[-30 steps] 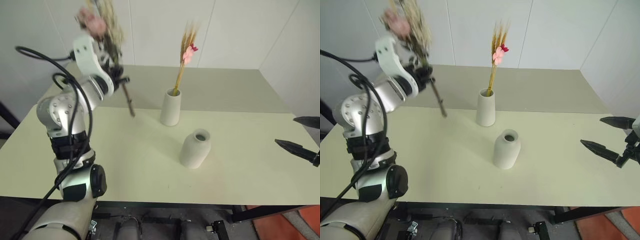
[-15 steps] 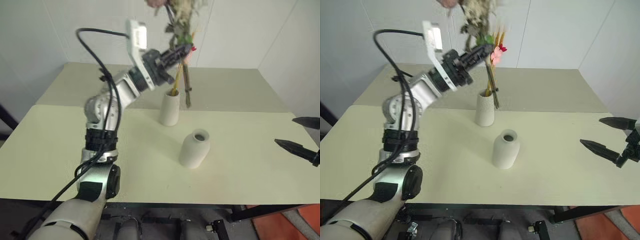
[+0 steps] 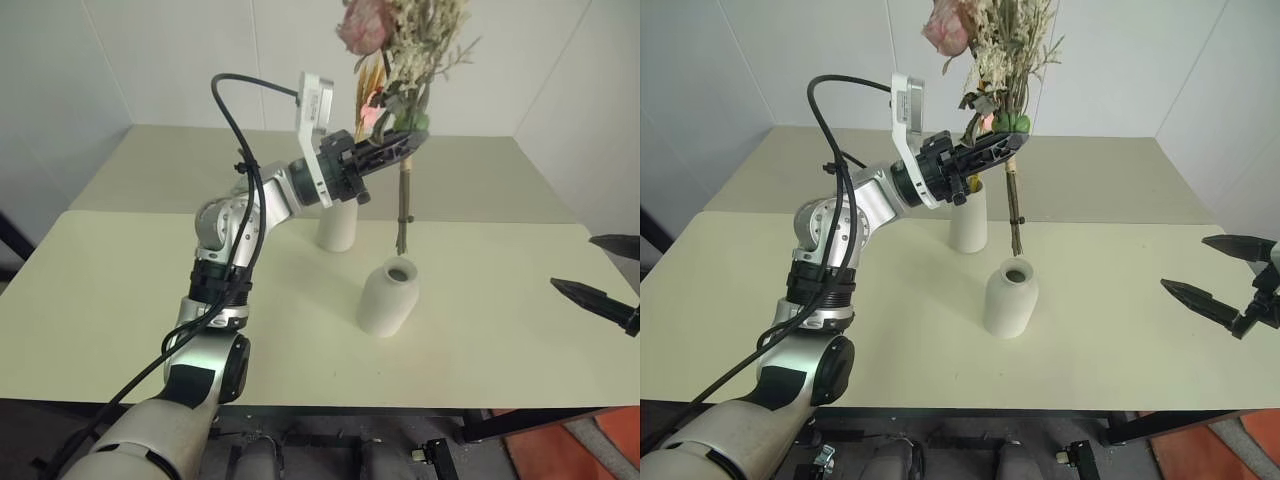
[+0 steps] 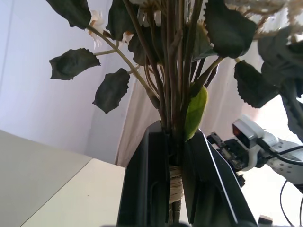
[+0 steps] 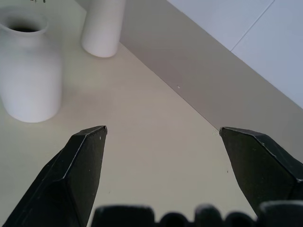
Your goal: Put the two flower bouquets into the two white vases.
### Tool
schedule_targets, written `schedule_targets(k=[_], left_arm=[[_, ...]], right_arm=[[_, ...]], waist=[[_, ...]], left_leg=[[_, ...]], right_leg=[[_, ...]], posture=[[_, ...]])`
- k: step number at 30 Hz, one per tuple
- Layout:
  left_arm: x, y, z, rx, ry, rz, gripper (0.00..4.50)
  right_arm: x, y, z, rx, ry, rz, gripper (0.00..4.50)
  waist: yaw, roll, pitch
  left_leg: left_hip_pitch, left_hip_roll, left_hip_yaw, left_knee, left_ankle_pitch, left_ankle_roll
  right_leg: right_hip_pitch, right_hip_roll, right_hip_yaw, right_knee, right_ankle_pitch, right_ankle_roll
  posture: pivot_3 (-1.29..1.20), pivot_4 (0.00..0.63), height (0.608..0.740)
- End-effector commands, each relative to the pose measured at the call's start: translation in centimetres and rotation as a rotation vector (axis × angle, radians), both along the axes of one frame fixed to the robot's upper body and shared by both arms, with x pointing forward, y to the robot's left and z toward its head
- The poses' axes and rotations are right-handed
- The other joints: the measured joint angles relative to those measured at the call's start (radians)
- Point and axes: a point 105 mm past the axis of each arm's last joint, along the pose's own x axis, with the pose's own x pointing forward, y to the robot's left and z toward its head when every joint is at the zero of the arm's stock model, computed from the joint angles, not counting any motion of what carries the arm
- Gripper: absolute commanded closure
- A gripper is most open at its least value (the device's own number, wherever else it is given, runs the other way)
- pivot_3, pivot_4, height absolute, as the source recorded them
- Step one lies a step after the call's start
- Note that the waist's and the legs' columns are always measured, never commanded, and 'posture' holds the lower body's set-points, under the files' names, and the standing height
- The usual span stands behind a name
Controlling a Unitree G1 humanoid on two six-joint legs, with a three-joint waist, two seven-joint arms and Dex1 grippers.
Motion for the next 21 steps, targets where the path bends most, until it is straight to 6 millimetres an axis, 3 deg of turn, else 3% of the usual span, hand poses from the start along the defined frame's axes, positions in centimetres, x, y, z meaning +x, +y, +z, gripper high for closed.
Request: schedule_targets(k=[1, 14, 21], left_arm=[[-1.5, -0.4, 0.4, 0.011, -0.077, -0.048, 4.38], [-1.9, -1.6, -2.8, 0.1, -0.153, -0.05, 4.38], [-1.9, -1.3, -3.6, 0.118, -0.162, -0.064, 2.1]], right_arm=[[-0.4, -0.1, 1.7, -0.011, -0.074, -0.018, 0.0], [-0.4, 0.5, 1.6, -0.011, -0.069, 0.009, 0.0], [-1.3, 1.2, 1.3, -0.004, -0.017, 0.093, 0.0]], waist=[[0.0, 0.0, 0.0], [0.003, 0.001, 0.0], [0.003, 0.001, 0.0]], left_leg=[[0.0, 0.0, 0.0, 0.0, 0.0, 0.0], [0.0, 0.0, 0.0, 0.0, 0.0, 0.0], [0.0, 0.0, 0.0, 0.0, 0.0, 0.0]], right_leg=[[0.0, 0.0, 0.0, 0.0, 0.0, 0.0], [0.0, 0.0, 0.0, 0.0, 0.0, 0.0], [0.0, 0.0, 0.0, 0.0, 0.0, 0.0]], posture=[[0.0, 0.15, 0.74], [0.0, 0.15, 0.74], [0.0, 0.15, 0.74]])
